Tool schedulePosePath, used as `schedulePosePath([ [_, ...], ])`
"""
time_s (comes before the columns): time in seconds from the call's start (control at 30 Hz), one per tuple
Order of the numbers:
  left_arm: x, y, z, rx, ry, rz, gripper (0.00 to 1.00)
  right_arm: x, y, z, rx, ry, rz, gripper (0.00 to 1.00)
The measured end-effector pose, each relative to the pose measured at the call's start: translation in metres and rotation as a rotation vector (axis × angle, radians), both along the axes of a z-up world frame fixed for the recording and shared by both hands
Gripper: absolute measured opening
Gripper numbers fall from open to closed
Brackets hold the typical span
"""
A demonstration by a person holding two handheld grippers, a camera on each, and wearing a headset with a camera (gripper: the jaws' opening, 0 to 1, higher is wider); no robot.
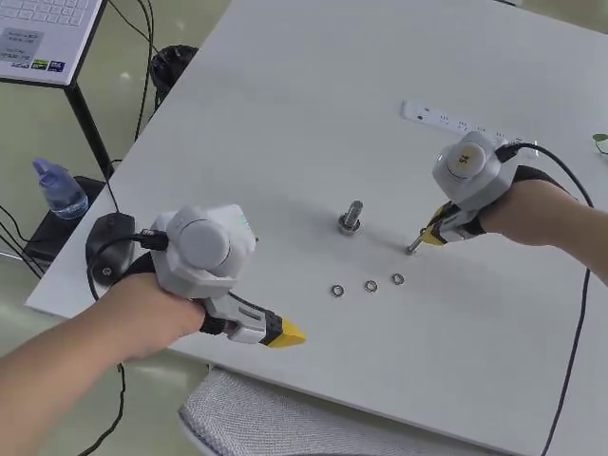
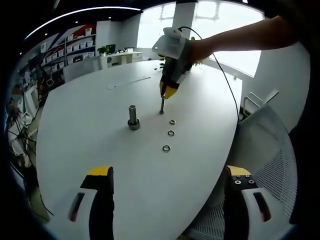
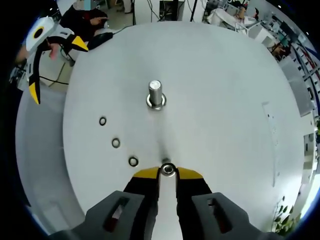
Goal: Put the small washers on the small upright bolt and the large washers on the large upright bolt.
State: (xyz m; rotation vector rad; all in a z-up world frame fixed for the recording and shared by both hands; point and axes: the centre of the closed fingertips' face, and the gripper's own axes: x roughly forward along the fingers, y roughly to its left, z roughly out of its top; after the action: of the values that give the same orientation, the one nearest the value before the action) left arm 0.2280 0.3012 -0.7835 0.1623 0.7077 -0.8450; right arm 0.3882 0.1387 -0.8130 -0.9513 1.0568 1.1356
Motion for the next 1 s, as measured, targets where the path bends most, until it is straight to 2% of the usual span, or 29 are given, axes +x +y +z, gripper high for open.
schedulePosePath([
  [0.27, -0.003, -0.001, 0.000, 0.006, 0.011, -0.011, 0.89, -0.001, 0.000, -0.004, -0.008, 0.001, 0.007, 0.12],
  [0.33, -0.002, -0.002, 0.002, 0.000, 0.003, -0.012, 0.88, -0.002, 0.000, -0.005, -0.010, 0.003, 0.008, 0.12],
  [0.67, -0.003, -0.001, 0.002, 0.000, 0.005, -0.011, 0.87, 0.001, -0.001, -0.014, -0.016, 0.004, 0.012, 0.12],
  [1.0, -0.005, 0.000, 0.000, 0.008, 0.017, -0.010, 0.86, 0.000, 0.001, -0.021, -0.019, 0.007, 0.011, 0.12],
])
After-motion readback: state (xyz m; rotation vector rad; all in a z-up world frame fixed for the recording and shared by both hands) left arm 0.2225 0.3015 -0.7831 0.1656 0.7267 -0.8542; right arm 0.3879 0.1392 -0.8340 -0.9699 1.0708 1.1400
